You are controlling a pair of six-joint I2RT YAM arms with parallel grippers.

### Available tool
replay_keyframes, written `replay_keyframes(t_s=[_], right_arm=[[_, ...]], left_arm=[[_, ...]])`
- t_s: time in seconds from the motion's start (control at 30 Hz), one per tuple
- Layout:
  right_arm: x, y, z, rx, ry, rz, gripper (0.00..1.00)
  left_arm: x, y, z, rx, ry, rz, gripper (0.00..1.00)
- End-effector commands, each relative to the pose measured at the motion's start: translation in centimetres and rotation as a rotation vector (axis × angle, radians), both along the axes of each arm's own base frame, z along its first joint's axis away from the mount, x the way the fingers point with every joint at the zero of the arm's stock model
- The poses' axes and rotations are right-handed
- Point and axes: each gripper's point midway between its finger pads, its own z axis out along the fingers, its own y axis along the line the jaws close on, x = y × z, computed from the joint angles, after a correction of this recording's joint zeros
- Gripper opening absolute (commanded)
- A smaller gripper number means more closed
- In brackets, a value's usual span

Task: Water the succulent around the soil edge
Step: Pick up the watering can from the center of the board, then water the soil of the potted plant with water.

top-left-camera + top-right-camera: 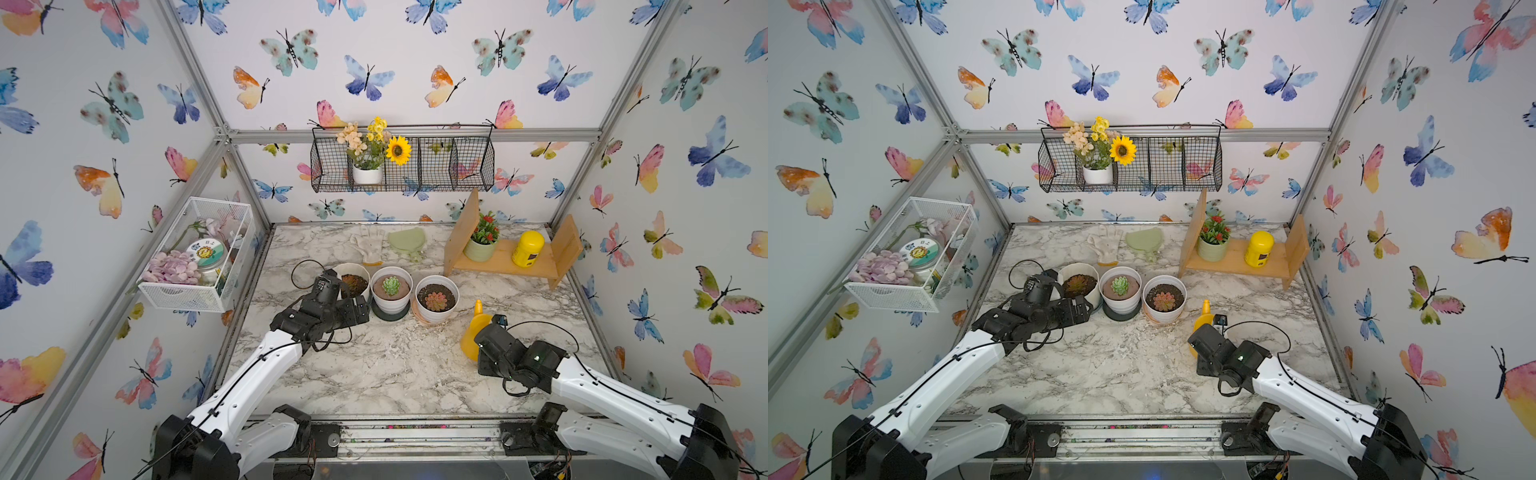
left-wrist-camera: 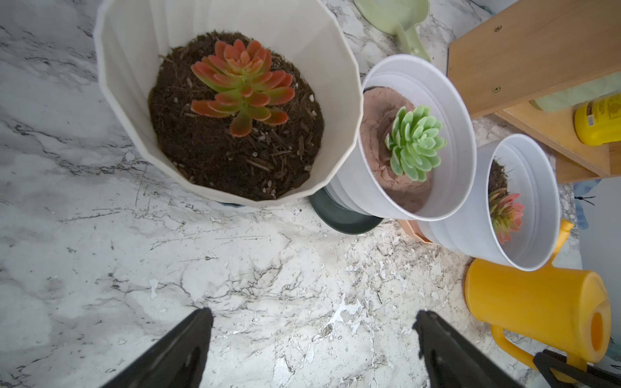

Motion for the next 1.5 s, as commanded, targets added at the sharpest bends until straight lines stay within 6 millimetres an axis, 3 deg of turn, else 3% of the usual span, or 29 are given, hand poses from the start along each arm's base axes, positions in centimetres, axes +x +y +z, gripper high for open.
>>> replay_keyframes(t_s=[0.0, 0.13, 0.23, 0.5, 0.93, 1.2, 1.47], right_arm=[[0.1, -0.5, -0.1, -0.026, -0.007, -0.02, 0.22], [-0.2, -0.6, 0.4, -0.029, 0.015, -0.036, 0.1], [-0.4, -1.2, 1.9, -0.039, 0.021, -0.078, 0.02], [-1.1, 0.2, 5.7, 0.042, 0.062, -0.037, 0.01], [-6.1, 2.7, 10.1, 0.197, 0.321, 0.071, 0.02], [-5.5, 3.0, 13.3, 0.137, 0.323, 0.121, 0.02], [-4.3, 5.2, 13.6, 0.1, 0.343, 0.241, 0.02]], left_arm=[[-0.1, -0.4, 0.6, -0.013, -0.024, -0.028, 0.98], [0.2, -0.4, 1.5, -0.011, -0.042, -0.026, 0.99], [0.5, -0.3, 2.5, -0.004, -0.062, -0.026, 0.98], [1.6, -0.8, 4.7, -0.004, -0.1, -0.036, 0.98], [2.8, -1.6, 7.5, -0.013, -0.143, -0.061, 0.98], [3.7, -3.0, 9.1, -0.055, -0.162, -0.104, 0.98], [3.3, -5.4, 10.5, -0.147, -0.184, -0.227, 0.99]])
